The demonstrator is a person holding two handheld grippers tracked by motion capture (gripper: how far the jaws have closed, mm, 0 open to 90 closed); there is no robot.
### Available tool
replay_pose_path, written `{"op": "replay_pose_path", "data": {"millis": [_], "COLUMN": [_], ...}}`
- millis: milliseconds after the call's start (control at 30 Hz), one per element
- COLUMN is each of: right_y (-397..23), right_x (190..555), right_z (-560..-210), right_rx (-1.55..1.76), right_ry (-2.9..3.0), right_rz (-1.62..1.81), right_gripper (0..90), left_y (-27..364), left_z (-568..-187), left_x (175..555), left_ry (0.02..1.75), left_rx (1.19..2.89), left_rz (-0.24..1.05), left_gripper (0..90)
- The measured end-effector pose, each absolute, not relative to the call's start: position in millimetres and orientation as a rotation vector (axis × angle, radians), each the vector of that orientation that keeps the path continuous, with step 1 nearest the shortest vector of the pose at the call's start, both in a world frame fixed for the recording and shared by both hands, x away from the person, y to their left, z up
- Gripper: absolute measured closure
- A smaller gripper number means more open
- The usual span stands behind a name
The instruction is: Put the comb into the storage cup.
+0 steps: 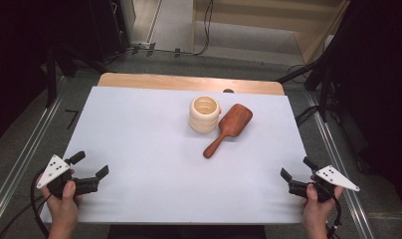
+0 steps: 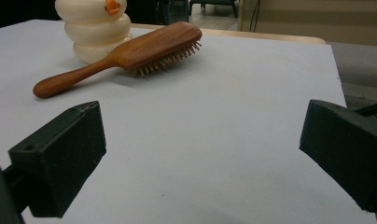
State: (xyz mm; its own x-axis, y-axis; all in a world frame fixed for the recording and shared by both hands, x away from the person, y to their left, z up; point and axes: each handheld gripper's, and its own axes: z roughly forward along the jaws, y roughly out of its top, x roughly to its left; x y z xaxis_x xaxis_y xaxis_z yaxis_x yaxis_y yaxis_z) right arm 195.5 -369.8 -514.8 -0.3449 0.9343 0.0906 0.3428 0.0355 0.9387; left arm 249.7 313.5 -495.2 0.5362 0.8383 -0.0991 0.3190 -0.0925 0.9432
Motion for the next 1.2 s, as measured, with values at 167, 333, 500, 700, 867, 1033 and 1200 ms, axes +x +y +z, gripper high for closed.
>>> {"op": "replay_pose_path", "data": {"millis": [167, 333, 500, 700, 867, 1033, 1200], "right_y": [-365, -356, -343, -325, -312, -299, -291], "right_x": [194, 195, 201, 214, 228, 240, 252], "right_z": [-512, -503, -491, -476, -466, -456, -449], "right_rx": [1.266, 1.229, 1.216, 1.152, 1.127, 1.096, 1.091], "right_ry": [1.78, 1.806, 1.847, 1.911, 1.938, 1.971, 2.003], "right_rz": [1.323, 1.289, 1.281, 1.269, 1.279, 1.266, 1.254], "right_gripper": [0.0, 0.0, 0.0, 0.0, 0.0, 0.0, 0.0], "left_y": [315, 314, 314, 314, 313, 313, 313], "left_z": [-495, -496, -496, -496, -496, -496, -496], "left_x": [248, 248, 248, 248, 248, 247, 247], "left_ry": [0.998, 0.991, 1.0, 0.997, 0.995, 0.989, 0.987], "left_rx": [1.656, 1.655, 1.652, 1.653, 1.657, 1.661, 1.666], "left_rz": [0.59, 0.593, 0.6, 0.6, 0.6, 0.601, 0.608], "left_gripper": [0.0, 0.0, 0.0, 0.0, 0.0, 0.0, 0.0]}}
